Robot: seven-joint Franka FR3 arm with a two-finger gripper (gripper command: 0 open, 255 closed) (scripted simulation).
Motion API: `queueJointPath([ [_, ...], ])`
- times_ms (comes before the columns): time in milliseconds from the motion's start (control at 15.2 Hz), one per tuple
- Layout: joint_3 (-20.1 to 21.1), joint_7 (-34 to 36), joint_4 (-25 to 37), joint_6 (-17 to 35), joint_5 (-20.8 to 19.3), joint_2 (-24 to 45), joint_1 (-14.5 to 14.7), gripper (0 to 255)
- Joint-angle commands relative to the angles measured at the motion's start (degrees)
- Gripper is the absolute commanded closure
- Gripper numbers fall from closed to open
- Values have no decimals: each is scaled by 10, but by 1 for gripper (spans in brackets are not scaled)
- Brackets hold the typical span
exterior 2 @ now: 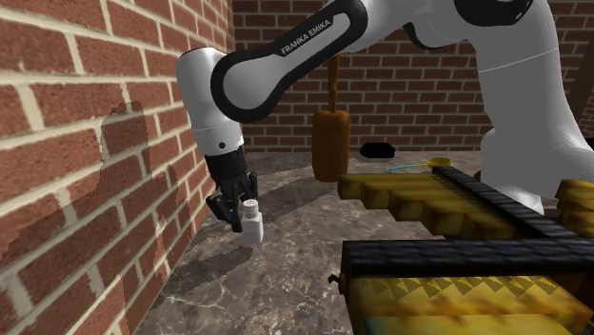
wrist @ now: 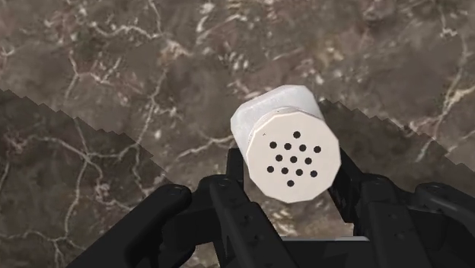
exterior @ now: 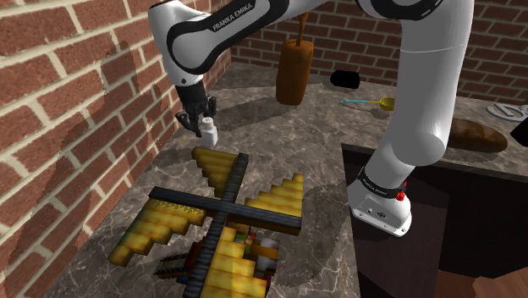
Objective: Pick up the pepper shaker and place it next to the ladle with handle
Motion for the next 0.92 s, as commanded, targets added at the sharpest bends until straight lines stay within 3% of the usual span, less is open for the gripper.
queueJointPath([
  [0,1,0,7,-12,2,-5,0,255],
  [858,7,-6,64,-100,16,-39,-2,255],
])
